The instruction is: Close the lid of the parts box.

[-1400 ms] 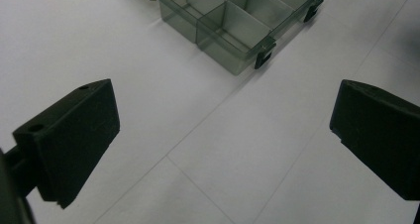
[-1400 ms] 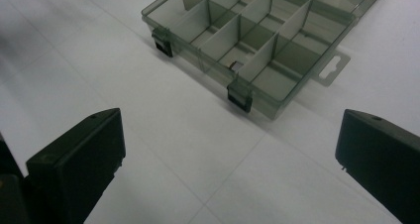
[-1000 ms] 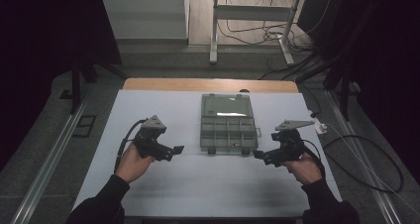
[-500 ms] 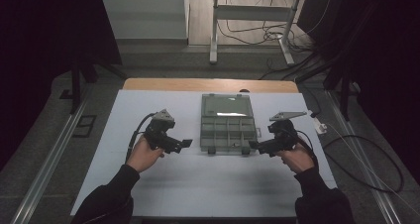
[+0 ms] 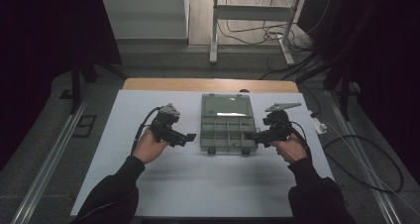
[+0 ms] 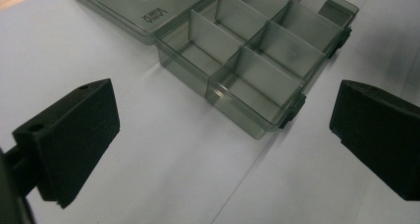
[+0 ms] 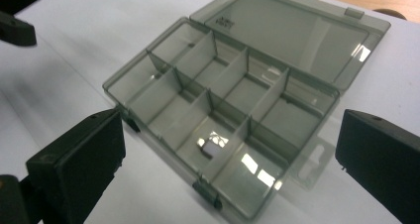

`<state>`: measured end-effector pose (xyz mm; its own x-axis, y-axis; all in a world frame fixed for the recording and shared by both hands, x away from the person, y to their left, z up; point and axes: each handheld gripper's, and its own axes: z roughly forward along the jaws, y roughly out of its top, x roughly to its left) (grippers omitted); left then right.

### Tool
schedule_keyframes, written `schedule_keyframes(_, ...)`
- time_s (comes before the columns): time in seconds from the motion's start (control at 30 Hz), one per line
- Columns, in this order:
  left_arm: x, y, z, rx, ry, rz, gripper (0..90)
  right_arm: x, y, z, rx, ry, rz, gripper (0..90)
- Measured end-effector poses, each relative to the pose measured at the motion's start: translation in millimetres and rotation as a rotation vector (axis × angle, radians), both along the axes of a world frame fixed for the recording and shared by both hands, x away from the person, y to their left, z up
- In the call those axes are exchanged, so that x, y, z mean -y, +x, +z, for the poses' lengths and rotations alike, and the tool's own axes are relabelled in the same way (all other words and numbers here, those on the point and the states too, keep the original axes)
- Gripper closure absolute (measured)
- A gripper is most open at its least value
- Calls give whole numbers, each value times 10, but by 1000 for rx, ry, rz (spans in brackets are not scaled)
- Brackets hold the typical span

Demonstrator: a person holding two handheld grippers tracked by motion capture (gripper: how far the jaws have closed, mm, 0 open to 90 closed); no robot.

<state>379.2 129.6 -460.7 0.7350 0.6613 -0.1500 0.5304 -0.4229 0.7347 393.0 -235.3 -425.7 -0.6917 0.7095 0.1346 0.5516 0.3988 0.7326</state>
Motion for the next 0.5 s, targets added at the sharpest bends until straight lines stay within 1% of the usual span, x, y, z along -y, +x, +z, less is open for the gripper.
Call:
schedule_keyframes(0.07,4,21,2,-2,-4,3,0,-16,34,-9,-1,-2,-2,0)
schedule_keyframes(0.13,6,44,3,-4,-10,3,0,-37,87,-26,1,-25,-8,0)
schedule_keyframes(0.17,6,44,3,-4,-10,3,0,-37,87,-26,1,-25,-8,0)
schedule_keyframes(0.2,7,68,-3,-9,-14,4,0,-53,131,-38,-3,-32,-15,0)
schedule_keyframes(0.3,11,101,-15,-21,-32,11,0,-72,184,-47,-8,-48,-22,0)
schedule_keyframes(0.5,41,172,-23,-29,-43,20,0,-115,302,-88,-31,-42,-39,0)
